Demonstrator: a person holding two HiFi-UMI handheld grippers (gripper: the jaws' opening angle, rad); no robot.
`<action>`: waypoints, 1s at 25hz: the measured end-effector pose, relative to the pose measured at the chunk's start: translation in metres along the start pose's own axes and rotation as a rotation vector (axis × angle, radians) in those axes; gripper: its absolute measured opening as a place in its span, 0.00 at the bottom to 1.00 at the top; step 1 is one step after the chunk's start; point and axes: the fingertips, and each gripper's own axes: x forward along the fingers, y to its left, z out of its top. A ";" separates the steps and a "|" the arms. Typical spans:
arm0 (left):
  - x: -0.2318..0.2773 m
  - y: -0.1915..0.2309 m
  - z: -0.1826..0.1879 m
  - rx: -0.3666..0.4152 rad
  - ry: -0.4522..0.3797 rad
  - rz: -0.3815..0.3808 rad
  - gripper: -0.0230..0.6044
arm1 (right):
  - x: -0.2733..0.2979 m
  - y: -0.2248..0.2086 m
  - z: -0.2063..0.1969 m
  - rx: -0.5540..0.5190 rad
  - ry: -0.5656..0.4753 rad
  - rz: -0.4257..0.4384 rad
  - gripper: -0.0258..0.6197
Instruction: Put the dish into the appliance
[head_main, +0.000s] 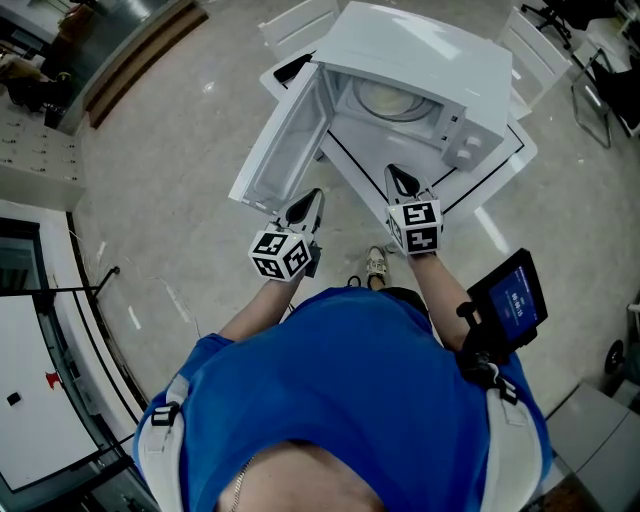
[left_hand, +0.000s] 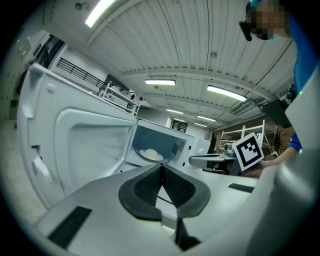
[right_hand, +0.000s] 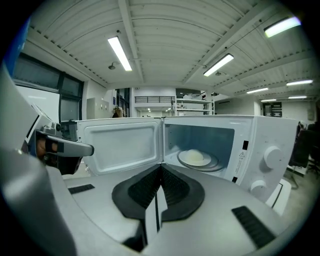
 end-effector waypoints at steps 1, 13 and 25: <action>-0.012 -0.002 0.001 0.003 -0.007 0.001 0.05 | -0.009 0.010 0.001 0.000 -0.004 0.003 0.04; -0.022 -0.003 -0.009 0.002 -0.047 0.017 0.05 | -0.036 0.035 -0.001 0.034 -0.079 0.077 0.04; -0.012 -0.013 -0.016 0.005 -0.097 -0.016 0.05 | -0.055 0.031 -0.013 0.051 -0.126 0.071 0.04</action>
